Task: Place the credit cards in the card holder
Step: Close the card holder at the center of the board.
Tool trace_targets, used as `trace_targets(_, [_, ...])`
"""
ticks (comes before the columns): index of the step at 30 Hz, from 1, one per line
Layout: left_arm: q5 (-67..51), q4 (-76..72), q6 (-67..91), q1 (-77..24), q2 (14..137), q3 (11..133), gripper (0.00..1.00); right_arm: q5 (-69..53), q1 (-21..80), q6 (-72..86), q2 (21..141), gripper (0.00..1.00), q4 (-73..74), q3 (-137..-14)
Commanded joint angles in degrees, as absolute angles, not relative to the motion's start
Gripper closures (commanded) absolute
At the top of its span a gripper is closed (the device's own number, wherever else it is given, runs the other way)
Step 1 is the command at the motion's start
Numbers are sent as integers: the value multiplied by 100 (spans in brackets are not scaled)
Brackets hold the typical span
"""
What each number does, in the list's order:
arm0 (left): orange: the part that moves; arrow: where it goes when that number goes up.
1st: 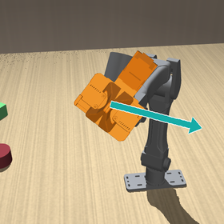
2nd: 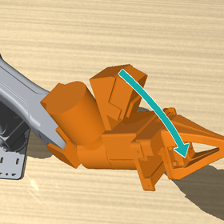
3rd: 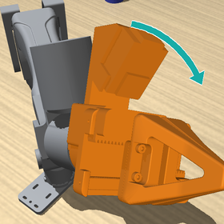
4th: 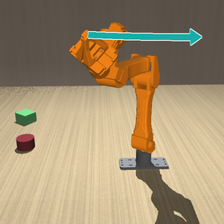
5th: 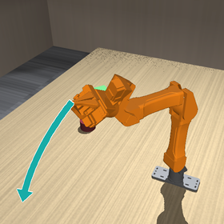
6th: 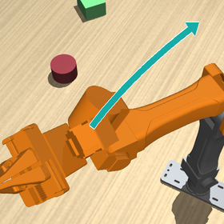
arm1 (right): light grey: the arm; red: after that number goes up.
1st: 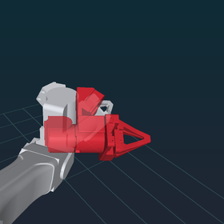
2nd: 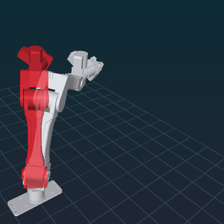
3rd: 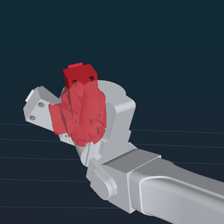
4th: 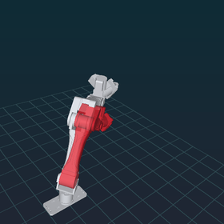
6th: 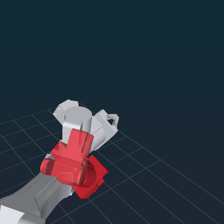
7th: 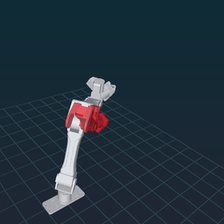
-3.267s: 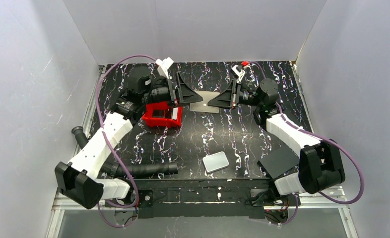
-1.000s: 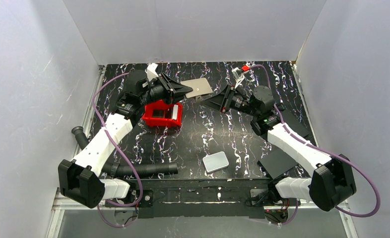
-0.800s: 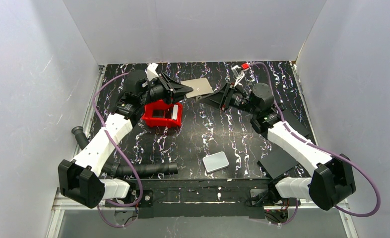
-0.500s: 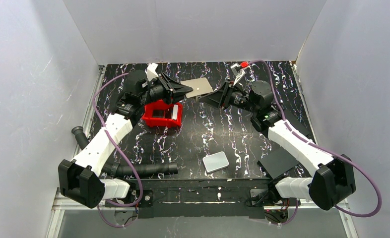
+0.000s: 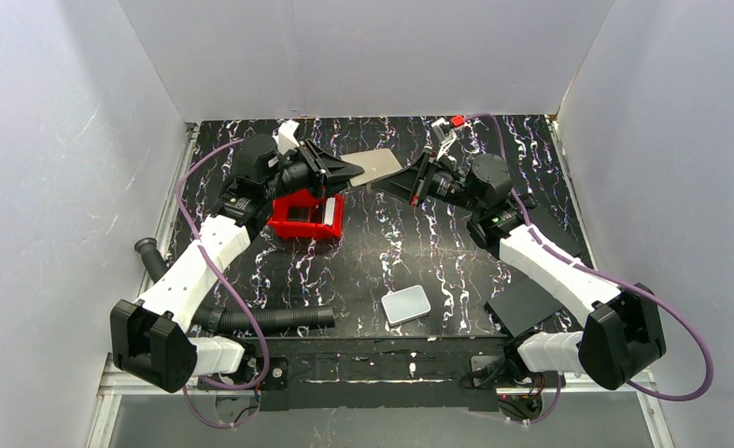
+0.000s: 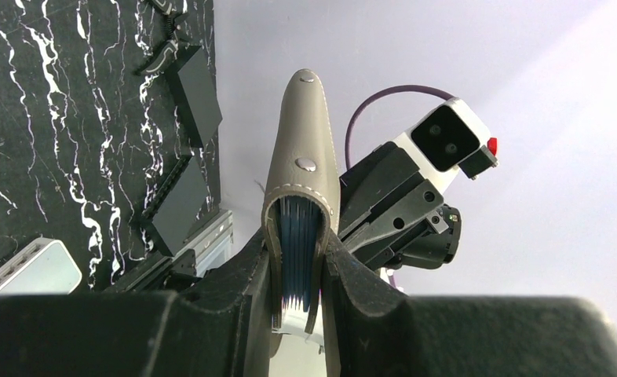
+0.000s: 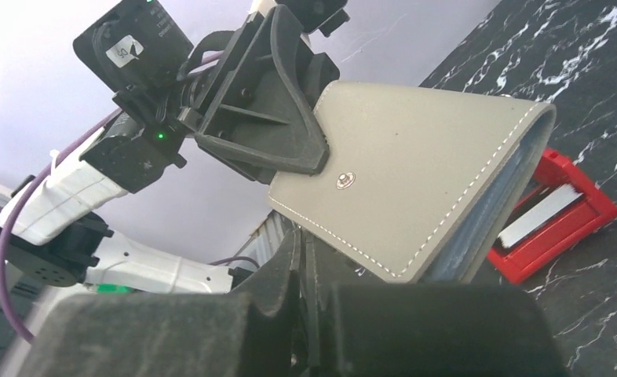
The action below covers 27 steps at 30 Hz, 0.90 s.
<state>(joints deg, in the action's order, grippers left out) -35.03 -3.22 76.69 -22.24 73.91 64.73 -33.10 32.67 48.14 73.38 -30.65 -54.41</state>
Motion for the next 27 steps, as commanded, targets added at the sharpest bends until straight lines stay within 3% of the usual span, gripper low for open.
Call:
trace_targets(1, [-3521, -510, 7507, -2255, 7164, 6385, 100, -3439, 3286, 4682, 7265, 99, -3406, -5306])
trace_targets(10, [-3478, -561, 7224, -2213, 7271, 6387, 100, -3780, 3278, 4216, 7016, 99, -3026, -5004])
trace_targets(17, [-3343, -573, 6289, -2206, 7156, 6279, 100, -3940, 3278, 4665, 6970, 99, -3927, -4550])
trace_targets(27, [-3078, -799, 5639, -2542, 7449, 5967, 100, -3257, 3229, 4799, 6454, 99, -3690, -3900])
